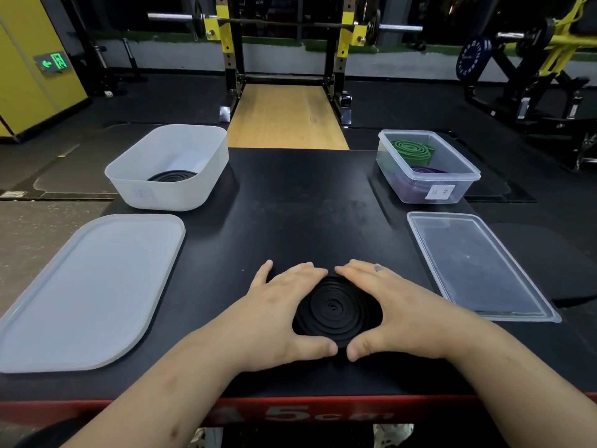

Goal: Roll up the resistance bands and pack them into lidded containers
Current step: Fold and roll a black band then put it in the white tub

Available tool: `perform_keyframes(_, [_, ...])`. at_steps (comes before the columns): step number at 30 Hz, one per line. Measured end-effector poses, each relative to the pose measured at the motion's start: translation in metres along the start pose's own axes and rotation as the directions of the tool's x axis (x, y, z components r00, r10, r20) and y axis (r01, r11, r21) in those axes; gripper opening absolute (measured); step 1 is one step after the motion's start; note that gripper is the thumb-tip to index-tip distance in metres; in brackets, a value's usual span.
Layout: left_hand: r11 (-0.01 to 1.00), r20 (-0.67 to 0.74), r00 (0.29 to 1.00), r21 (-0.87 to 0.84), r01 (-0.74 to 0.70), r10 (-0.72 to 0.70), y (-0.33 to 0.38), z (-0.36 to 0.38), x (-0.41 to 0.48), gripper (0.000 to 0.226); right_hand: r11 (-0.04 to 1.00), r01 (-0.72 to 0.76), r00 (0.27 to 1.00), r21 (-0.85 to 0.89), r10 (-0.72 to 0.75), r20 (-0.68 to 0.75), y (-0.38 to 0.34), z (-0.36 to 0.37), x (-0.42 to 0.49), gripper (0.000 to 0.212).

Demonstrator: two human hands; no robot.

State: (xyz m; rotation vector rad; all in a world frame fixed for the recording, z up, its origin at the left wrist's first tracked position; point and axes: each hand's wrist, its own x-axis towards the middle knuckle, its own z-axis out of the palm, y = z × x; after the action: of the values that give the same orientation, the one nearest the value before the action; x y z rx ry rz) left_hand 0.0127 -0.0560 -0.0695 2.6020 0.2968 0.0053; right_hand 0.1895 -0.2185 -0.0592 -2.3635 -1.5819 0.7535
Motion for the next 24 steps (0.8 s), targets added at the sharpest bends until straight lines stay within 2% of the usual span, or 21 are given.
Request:
perform_keyframes(5, [0.988, -0.104, 0.994, 0.152, -0.026, 0.042, -0.01, 0.011, -0.003, 0.106, 0.976, 0.081, 0.997, -0.2, -0.078, 0.023, 0.0, 0.0, -0.001, 0.119])
perform_keyframes(10, [0.998, -0.106, 0.994, 0.067, -0.002, 0.009, -0.011, 0.014, -0.003, 0.107, 0.985, 0.077, 0.997, -0.152, -0.075, 0.02, -0.008, -0.004, 0.003, 0.126])
perform_keyframes(17, [1.0, -0.125, 0.992, -0.007, -0.009, 0.008, -0.011, 0.008, -0.009, 0.096, 0.982, 0.138, 0.982, -0.129, -0.153, -0.109, -0.012, -0.002, 0.001, 0.12])
perform_keyframes(21, [1.0, -0.156, 0.988, 0.012, -0.009, 0.011, -0.021, -0.016, -0.018, 0.091, 0.976, 0.179, 0.969, -0.125, -0.197, -0.15, -0.035, -0.011, 0.01, 0.114])
perform_keyframes(24, [0.999, -0.2, 0.98, 0.047, -0.011, 0.02, -0.037, -0.045, -0.021, 0.088, 0.949, 0.249, 0.943, -0.191, -0.283, -0.176, -0.06, -0.026, 0.031, 0.109])
